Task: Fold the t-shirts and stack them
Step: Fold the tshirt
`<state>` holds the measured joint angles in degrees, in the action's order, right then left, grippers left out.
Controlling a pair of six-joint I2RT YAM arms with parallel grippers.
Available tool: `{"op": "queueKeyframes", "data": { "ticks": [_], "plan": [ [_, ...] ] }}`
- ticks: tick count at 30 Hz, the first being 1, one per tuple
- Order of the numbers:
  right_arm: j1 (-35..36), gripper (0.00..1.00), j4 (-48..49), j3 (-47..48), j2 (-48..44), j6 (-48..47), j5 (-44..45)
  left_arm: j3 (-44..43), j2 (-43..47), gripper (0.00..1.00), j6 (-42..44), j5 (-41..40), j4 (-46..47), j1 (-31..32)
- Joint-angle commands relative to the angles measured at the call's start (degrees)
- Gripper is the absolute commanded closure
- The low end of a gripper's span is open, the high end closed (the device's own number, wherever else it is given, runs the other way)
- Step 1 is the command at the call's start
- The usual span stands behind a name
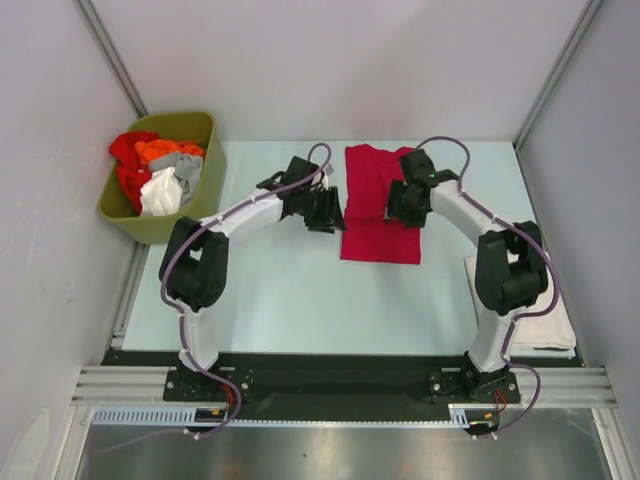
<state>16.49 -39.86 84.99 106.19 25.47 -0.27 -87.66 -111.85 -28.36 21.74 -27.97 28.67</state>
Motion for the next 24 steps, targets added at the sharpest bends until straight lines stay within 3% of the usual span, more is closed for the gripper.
{"op": "queueKeyframes", "data": {
  "ticks": [1,7,15,24],
  "plan": [
    [2.30,0.39,6.10,-0.97,1.03,1.34,10.19,5.46,0.68,0.52,-6.51,6.90,12.36,0.25],
    [3.99,0.40,6.46,3.24,7.00,1.16,10.38,4.25,-5.47,0.56,-14.09,11.31,21.10,0.87],
    [4.34,0.39,6.37,8.08,13.42,0.63,12.49,3.81,-10.40,0.56,-16.29,13.33,21.46,0.95],
    [3.29,0.38,6.55,18.18,21.06,-1.39,15.83,3.63,-8.47,0.57,-12.69,11.93,18.04,0.78]
  ]
}}
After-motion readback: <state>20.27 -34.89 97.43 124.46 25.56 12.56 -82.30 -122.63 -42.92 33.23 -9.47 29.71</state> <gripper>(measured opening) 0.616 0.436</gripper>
